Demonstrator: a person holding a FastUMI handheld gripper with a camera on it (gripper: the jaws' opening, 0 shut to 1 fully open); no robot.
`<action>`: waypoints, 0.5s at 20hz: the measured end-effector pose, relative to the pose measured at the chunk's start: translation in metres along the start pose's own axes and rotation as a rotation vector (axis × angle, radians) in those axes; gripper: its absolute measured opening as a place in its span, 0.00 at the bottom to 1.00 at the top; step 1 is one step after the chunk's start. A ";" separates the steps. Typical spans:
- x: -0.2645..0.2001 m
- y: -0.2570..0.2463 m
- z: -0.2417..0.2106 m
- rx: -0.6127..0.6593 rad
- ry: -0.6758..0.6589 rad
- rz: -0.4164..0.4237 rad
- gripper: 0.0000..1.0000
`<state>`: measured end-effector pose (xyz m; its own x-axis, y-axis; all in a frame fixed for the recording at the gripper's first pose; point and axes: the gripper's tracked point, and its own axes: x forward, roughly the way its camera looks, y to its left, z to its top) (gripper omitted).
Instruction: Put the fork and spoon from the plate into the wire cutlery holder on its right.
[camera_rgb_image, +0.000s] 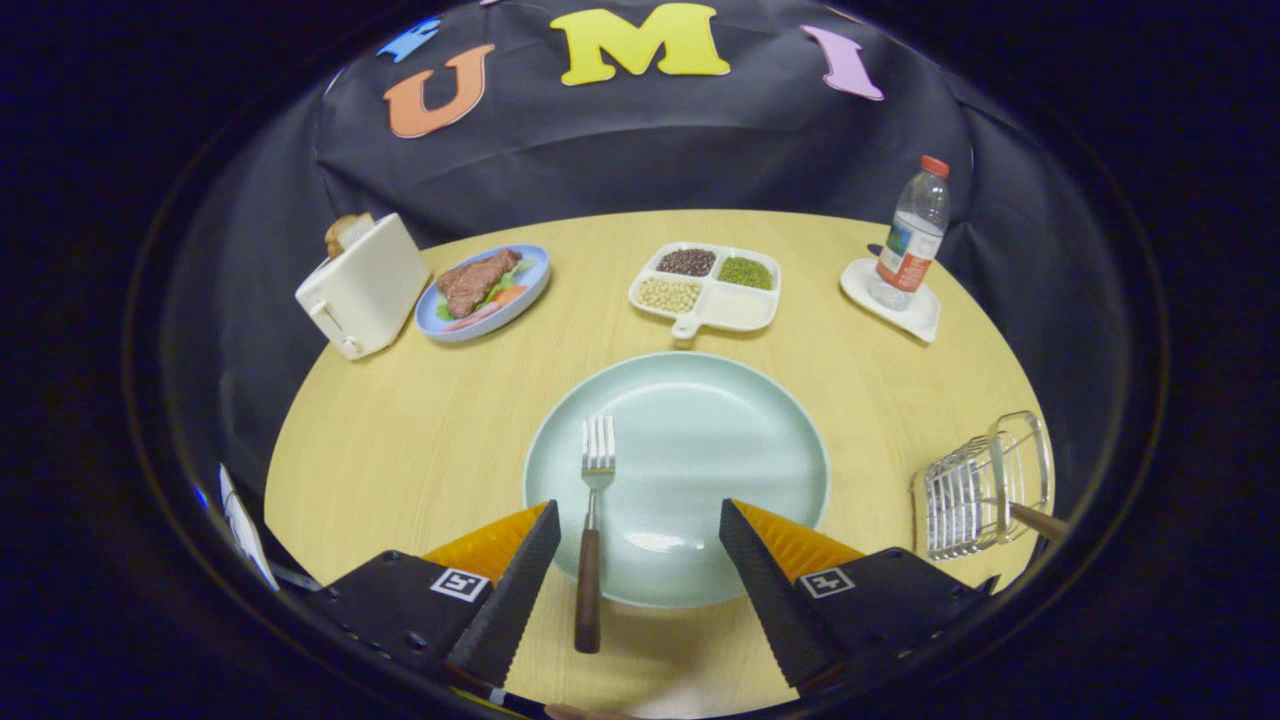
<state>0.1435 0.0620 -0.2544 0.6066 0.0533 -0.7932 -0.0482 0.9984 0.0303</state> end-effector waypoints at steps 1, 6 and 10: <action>0.006 0.003 -0.002 0.000 0.011 0.001 0.96; 0.032 0.016 -0.011 0.014 0.079 -0.010 0.85; 0.046 0.022 -0.014 0.011 0.111 -0.027 0.65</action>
<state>0.1587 0.0865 -0.2986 0.5159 0.0248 -0.8563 -0.0241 0.9996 0.0144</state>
